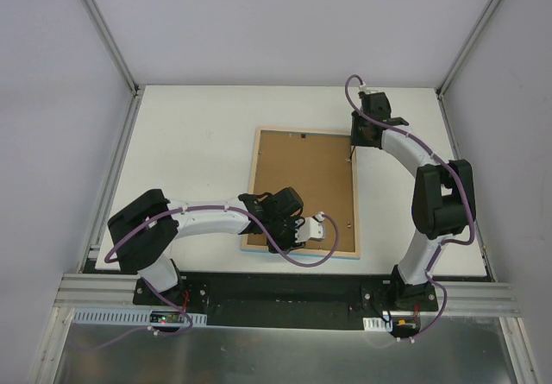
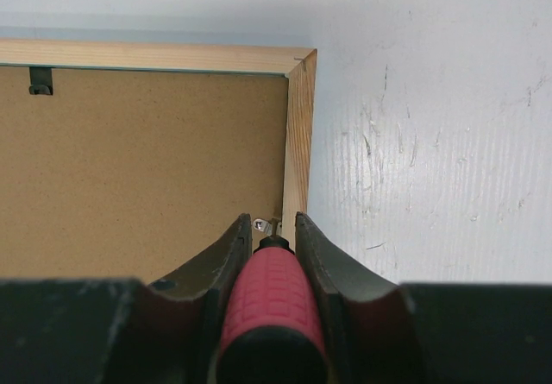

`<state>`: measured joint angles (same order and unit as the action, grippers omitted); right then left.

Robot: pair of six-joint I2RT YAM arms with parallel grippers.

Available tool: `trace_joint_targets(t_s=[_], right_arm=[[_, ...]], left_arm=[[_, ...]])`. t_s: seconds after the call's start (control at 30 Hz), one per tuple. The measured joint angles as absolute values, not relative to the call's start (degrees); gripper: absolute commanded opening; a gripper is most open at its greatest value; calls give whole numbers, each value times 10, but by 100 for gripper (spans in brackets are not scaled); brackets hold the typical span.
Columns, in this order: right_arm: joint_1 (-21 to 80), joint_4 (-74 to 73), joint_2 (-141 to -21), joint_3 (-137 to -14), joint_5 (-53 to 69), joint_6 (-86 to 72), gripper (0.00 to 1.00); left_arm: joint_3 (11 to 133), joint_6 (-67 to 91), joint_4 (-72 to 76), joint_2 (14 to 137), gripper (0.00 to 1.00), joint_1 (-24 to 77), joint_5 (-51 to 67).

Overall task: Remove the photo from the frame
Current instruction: Release the photo frame item from the photo frame.

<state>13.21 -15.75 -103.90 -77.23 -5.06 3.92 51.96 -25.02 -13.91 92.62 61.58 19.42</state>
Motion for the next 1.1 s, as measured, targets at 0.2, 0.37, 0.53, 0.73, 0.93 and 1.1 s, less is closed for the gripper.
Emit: trace_joint_targets(t_s=[0.2, 0.37, 0.53, 0.73, 0.93, 1.1], right_arm=[[132, -161, -1039, -772, -45, 40, 1], [132, -166, -1039, -773, -40, 41, 1], [132, -171, -1039, -775, -37, 45, 1], [132, -174, -1039, -778, -36, 47, 1], [132, -174, -1039, -779, -32, 48, 1], [132, -174, -1039, -779, -30, 50, 1]], left_arm=[[520, -250, -139, 926, 33, 616, 194], [520, -250, -140, 927, 32, 616, 194], [520, -249, -140, 927, 32, 616, 194], [521, -249, -140, 927, 32, 616, 194], [521, -249, -140, 927, 31, 616, 194], [521, -249, -140, 927, 31, 616, 194]])
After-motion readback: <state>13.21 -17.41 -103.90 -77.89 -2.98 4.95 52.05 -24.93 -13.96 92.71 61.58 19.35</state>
